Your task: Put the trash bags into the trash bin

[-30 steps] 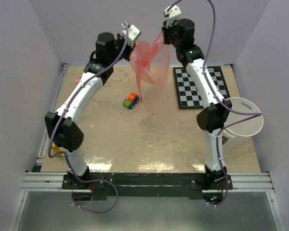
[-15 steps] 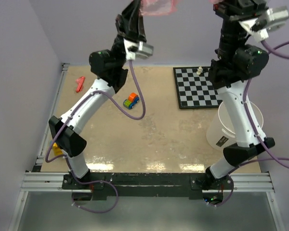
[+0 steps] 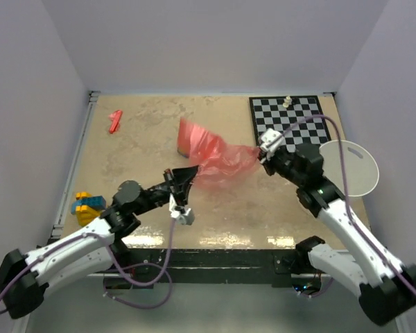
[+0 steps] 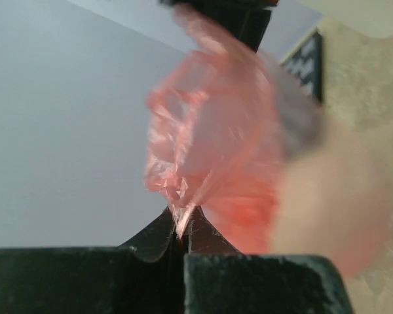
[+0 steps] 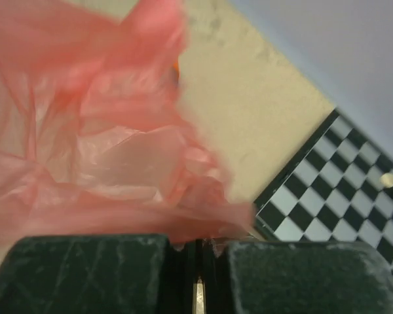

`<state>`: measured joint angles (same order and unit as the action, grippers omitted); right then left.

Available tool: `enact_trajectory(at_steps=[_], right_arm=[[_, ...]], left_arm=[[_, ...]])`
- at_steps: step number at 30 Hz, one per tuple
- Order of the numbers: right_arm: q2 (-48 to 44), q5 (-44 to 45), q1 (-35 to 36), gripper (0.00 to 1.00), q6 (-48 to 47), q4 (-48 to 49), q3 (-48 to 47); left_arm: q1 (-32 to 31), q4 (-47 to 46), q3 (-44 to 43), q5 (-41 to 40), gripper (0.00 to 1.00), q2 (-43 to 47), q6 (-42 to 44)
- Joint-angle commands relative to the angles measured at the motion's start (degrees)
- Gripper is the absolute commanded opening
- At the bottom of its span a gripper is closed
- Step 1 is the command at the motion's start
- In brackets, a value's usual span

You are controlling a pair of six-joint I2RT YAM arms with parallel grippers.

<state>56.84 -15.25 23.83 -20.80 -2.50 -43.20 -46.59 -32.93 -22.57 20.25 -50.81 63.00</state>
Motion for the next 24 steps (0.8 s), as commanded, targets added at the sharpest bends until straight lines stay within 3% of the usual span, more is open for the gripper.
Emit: enact_trajectory(at_steps=[1,5,8,12,15,19,24], right_arm=[[-16.5,-4.3,0.3,0.0,7.2,-4.9,-3.3],[-6.8,0.0,0.3,0.0,11.9,-4.3,-9.3],[3.4,2.8,0.2,0.0,12.2,-6.0,-15.8],[13.4,9.2,0.2,0.0,14.2,0.2,-19.0],[26.2,14.8,-0.8,0.0,13.8,2.2,-26.7],[41.1,16.5,-3.1,0.0,12.6,2.2,-52.9],[54.2,13.2,-3.0,0.0,10.0,4.6,-94.1]], left_arm=[[0.4,16.6,-5.4,-1.1,0.0,8.4,-13.0],[0.4,26.3,-14.8,-14.4,0.0,1.7,-31.7],[1.3,32.0,-19.4,-24.5,0.0,-3.0,-39.3],[5.4,25.8,-17.8,-23.9,0.0,-4.5,-39.9],[11.3,25.2,-26.0,-22.4,0.0,-13.2,-40.4],[19.4,25.0,-46.7,-24.7,0.0,-28.0,-41.3],[20.5,24.1,-80.6,-18.7,0.0,-42.4,-38.7]])
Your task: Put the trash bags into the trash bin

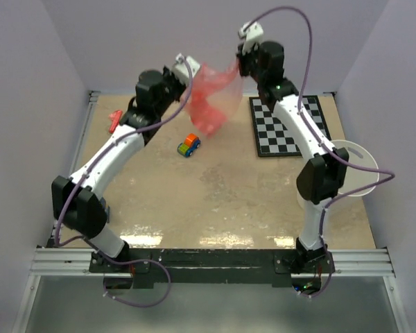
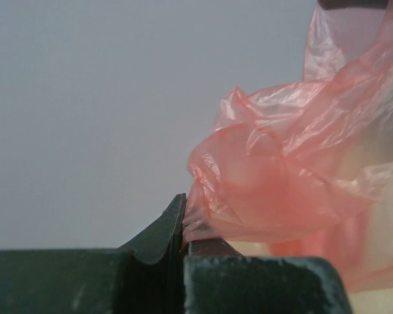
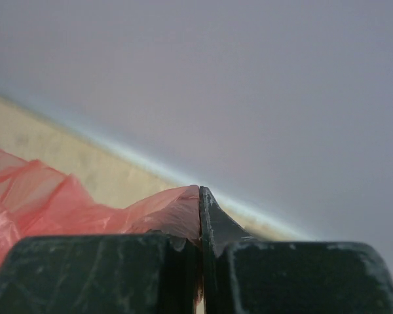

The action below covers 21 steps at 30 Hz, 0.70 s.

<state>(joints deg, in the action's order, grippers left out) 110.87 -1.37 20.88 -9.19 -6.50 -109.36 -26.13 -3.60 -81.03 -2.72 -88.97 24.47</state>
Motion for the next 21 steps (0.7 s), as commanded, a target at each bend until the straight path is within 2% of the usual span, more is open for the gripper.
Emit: enact_trajectory(at_steps=[1,2,3,4,5,7,9,11,12,13,14,15,16,17,18,19,20,21], right_arm=[[1.8,-1.4,0.0,0.0,-1.8,10.9,-35.1],[2.1,-0.9,0.1,0.0,-1.4,15.1,-38.9],[0.8,-0.4,0.2,0.0,-0.7,20.1,-38.6],[-3.5,0.1,0.2,0.0,0.0,27.7,-33.1],[-7.4,0.5,0.2,0.01,0.0,35.5,-25.5],[-15.0,-0.7,0.2,0.02,-1.2,52.4,-8.3],[-18.3,-2.1,1.0,0.03,-2.6,59.0,3.8],[-18.5,-2.3,1.7,0.03,-5.3,56.5,11.7],[-18.3,-2.2,2.0,0.0,-7.9,55.8,16.8],[-19.5,-0.3,2.7,0.0,-10.6,52.5,23.2],[-24.5,0.0,3.3,0.0,-11.4,36.1,27.3],[-32.4,-11.7,3.2,0.0,-13.9,7.4,31.0],[-46.7,-16.3,4.6,0.0,-17.1,-0.1,42.5],[-62.0,-16.3,7.1,0.0,-16.7,-2.1,53.0],[-84.5,-16.1,9.2,0.0,-12.7,-0.5,62.9],[-96.0,-19.3,9.6,0.0,-12.8,-0.7,66.1],[-100.3,-20.8,9.3,0.0,-15.9,-2.7,67.0],[-100.1,-20.5,8.7,0.0,-19.7,-5.9,67.0]], left_arm=[[-0.1,-5.4,-29.3,6.3,0.0,-6.7,0.1],[-0.4,-6.3,-34.1,8.3,0.0,-8.3,0.5],[-0.9,-8.7,-38.1,9.3,0.0,-9.6,1.3],[-1.7,-14.2,-39.3,9.8,0.0,-9.7,3.0],[-2.9,-17.6,-37.3,9.8,0.0,-9.1,4.8],[-5.1,-32.4,-29.7,11.5,0.0,-7.0,10.6],[-7.7,-43.1,-20.9,14.4,0.0,-6.6,16.3],[-9.9,-49.4,-11.9,17.5,0.0,-7.6,23.4],[-10.9,-51.1,-6.7,17.0,0.0,-7.6,27.8],[-12.5,-52.3,2.3,15.0,0.0,-5.4,32.3],[-15.4,-55.6,17.9,11.1,0.0,2.3,42.0],[-18.1,-63.0,36.0,15.0,0.0,14.0,46.2],[-18.3,-62.4,53.3,25.2,0.0,30.4,46.6],[-18.6,-44.2,58.9,30.8,0.0,45.0,48.0],[-19.2,-30.1,58.3,33.7,0.0,52.2,43.9],[-19.7,-24.5,58.0,32.6,0.0,55.3,38.2],[-20.7,-21.8,57.2,30.2,0.0,56.1,35.8],[-21.7,-17.1,56.1,28.5,0.0,55.8,35.4]])
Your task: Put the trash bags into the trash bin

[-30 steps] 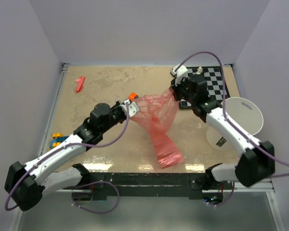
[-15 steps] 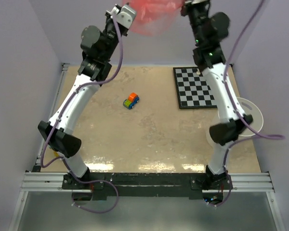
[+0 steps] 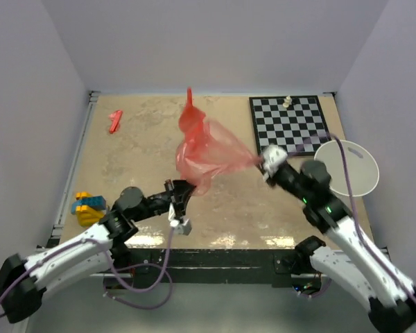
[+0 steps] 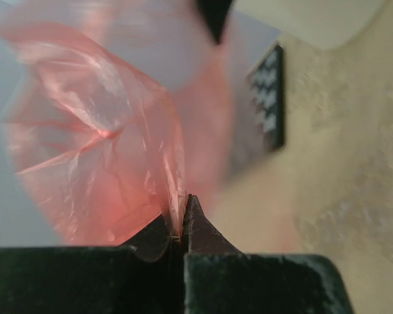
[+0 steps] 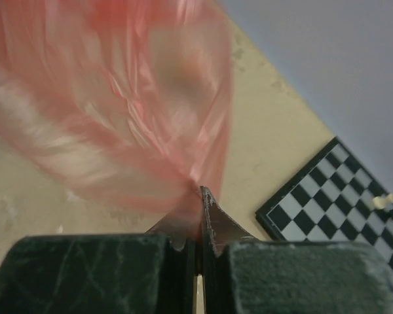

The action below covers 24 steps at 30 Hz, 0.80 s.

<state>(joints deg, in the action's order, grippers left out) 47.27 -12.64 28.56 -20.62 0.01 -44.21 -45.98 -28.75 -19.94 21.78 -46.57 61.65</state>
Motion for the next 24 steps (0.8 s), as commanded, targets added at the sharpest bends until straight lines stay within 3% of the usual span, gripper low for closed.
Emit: enact_trajectory(at_steps=[1,5,9,12,14,17,24], right_arm=[[-33.7,-7.5,1.1,0.0,-10.1,-14.9,1.5],[-14.5,-0.1,1.1,0.0,-1.8,-15.1,-5.6],[1.6,4.8,1.1,0.0,9.1,-13.6,-12.3],[9.8,9.1,1.1,0.0,12.5,-10.7,-15.6],[13.0,16.7,1.1,0.0,13.1,-8.5,-17.0],[15.0,23.1,-0.9,0.0,7.7,-4.8,-17.7],[16.7,22.6,-8.2,0.0,-4.2,2.5,-20.0]], left_arm=[[-2.6,9.3,-6.0,1.9,0.0,12.9,-3.4],[-3.2,24.6,-14.6,-2.3,0.0,8.1,-14.3],[-3.1,25.9,-17.9,-12.7,0.0,4.7,-25.9],[-3.1,23.4,-16.8,-15.4,0.0,6.2,-24.1],[-3.0,24.1,-17.8,-19.4,0.0,6.0,-21.0],[-1.3,19.5,-17.6,-28.8,0.0,5.8,-16.4],[15.4,15.0,-25.3,-24.1,0.0,-2.5,-12.1]])
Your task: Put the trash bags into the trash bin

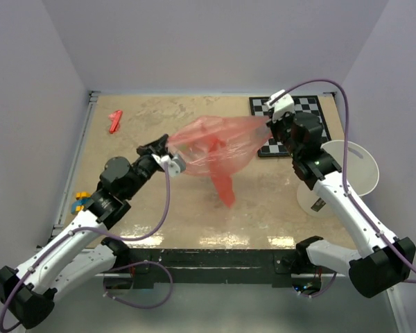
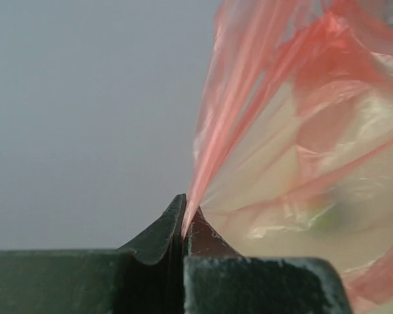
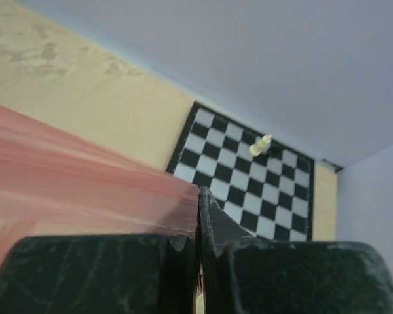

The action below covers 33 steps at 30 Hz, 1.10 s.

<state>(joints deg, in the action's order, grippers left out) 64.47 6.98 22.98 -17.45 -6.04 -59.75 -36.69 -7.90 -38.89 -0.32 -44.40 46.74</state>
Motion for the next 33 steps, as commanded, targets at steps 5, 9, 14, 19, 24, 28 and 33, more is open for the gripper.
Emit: enact_trajectory(at_steps=[5,9,14,19,24,28,33], right_arm=[[2.0,2.9,-3.6,0.0,-9.8,10.5,-7.5],[5.4,0.9,-3.7,0.0,-7.3,6.7,-11.7],[9.4,-17.1,-3.6,0.62,-2.2,-5.2,-22.0],[8.3,-30.8,-3.6,0.99,-1.2,-7.8,-29.2],[5.2,-41.3,-2.2,0.89,0.4,-4.0,-29.5],[2.9,-42.2,4.8,0.63,0.0,1.6,-22.8],[7.0,-44.2,8.4,0.46,-7.3,1.7,-19.9]], left_arm=[[9.7,-6.2,-11.3,1.4,0.0,-8.9,2.7],[9.7,-1.8,-16.8,7.2,0.0,-10.4,-2.9],[9.7,7.4,-29.0,18.0,0.0,-15.7,-18.1],[9.7,10.3,-35.0,21.2,0.0,-19.9,-32.4],[9.7,9.7,-36.8,23.9,0.0,-21.7,-38.0],[9.7,10.7,-39.1,24.3,0.0,-22.2,-38.1],[9.7,14.0,-42.7,25.2,0.0,-22.6,-36.2]])
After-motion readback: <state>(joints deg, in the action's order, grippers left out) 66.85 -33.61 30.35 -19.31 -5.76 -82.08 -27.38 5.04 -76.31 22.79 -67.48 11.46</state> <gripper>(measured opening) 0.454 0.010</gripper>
